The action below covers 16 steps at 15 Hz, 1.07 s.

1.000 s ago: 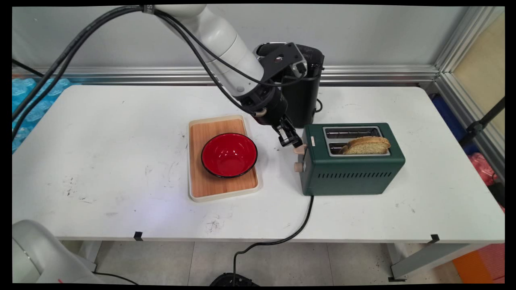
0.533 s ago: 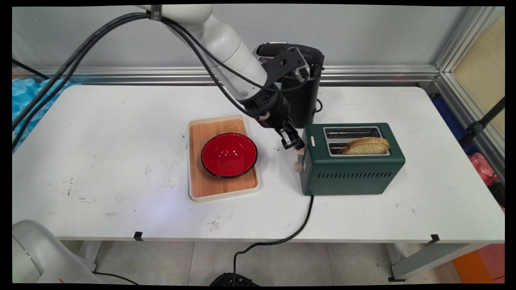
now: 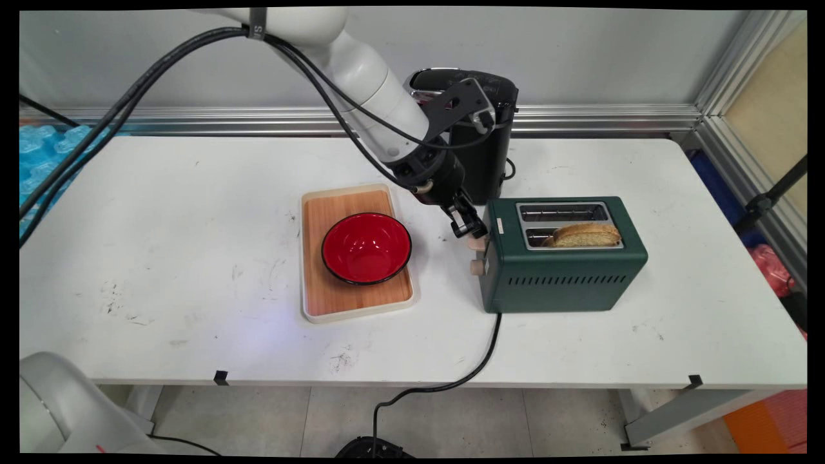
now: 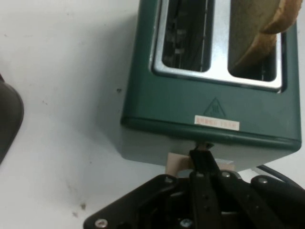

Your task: Press the toaster switch

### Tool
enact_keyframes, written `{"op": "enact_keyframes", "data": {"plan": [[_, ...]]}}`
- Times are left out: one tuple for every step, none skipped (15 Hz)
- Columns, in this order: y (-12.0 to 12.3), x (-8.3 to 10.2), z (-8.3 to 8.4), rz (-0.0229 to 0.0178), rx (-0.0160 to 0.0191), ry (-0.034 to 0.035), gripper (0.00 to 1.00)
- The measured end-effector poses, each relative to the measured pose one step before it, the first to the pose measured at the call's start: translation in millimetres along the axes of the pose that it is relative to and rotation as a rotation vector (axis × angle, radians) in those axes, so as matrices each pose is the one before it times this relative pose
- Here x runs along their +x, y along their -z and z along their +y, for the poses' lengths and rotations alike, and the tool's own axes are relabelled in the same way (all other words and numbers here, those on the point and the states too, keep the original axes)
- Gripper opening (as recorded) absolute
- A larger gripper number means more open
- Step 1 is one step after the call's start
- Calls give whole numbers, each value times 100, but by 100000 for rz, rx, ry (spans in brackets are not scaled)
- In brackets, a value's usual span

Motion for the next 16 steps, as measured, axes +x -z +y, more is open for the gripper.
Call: {"op": "enact_keyframes", "data": {"plan": [[-79,-155,-67,-40,60,157,0],[-88,-177,-67,31,73,176,0],[-107,-169,-57,50,27,99,0],[-107,-159,-41,162,-5,109,0],[-108,-135,-18,215,-61,106,0],[-124,-136,-4,367,-83,84,0],[-134,-95,10,407,-133,-6,0],[-105,-67,6,356,-95,-1,0],[-115,-60,15,280,-118,-23,0],[-131,-89,12,389,-120,59,0],[-88,-73,7,275,-69,69,0],[-103,-81,9,299,-87,70,0],[-103,-82,7,250,-89,44,0],[-88,-72,2,182,-70,18,0],[-69,-125,10,164,-51,65,0],[-76,-145,20,113,-83,40,0]]}}
